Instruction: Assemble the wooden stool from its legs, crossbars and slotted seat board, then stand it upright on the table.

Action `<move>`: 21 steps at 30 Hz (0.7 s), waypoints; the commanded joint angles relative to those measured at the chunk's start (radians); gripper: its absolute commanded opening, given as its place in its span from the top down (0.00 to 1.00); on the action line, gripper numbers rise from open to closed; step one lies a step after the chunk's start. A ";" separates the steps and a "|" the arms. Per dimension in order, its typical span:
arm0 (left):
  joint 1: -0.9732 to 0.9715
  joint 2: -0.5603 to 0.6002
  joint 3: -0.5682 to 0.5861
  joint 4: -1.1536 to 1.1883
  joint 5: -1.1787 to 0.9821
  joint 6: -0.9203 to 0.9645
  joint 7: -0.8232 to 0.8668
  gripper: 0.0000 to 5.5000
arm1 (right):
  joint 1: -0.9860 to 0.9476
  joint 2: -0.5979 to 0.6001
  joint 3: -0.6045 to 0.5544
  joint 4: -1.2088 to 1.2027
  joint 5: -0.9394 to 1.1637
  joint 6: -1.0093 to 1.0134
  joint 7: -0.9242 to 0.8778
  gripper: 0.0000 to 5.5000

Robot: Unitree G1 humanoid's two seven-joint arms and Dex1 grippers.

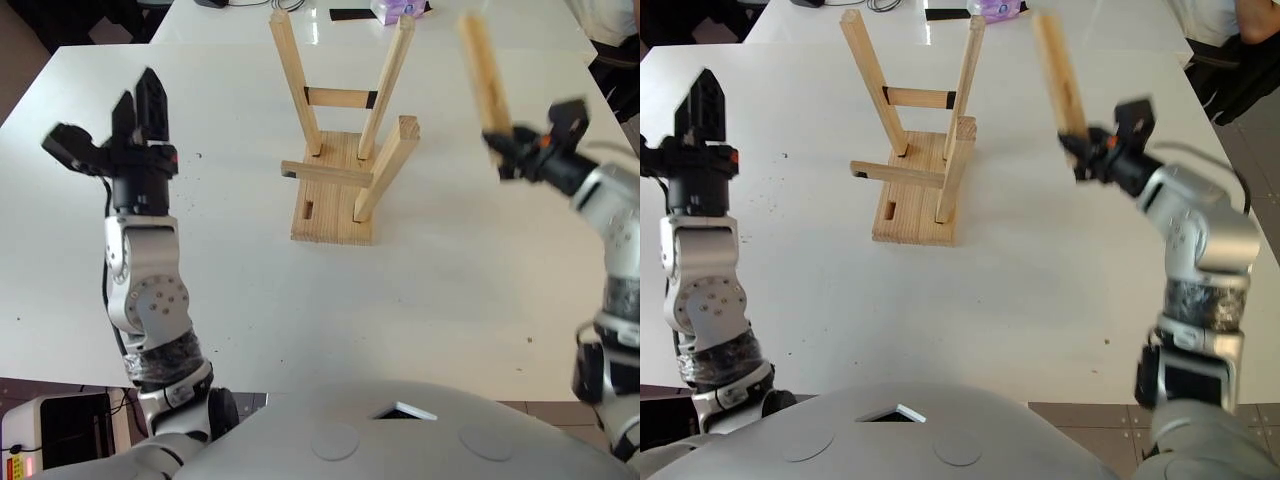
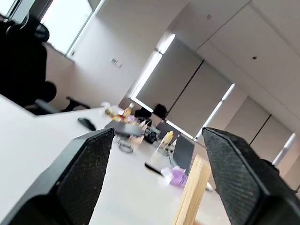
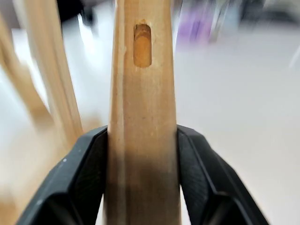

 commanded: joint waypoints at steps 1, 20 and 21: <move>-0.281 0.111 -0.043 0.109 -0.095 0.157 -0.033 0.37 | -0.399 0.169 -0.128 0.050 0.271 -0.047 -0.061 0.63; -0.663 0.228 -0.076 0.099 -0.544 0.509 -0.333 0.26 | -0.493 -0.029 0.106 0.017 0.470 0.224 0.445 0.63; -0.654 0.241 -0.079 0.095 -0.550 0.520 -0.347 0.26 | -0.487 -0.039 0.114 0.015 0.471 0.229 0.467 0.63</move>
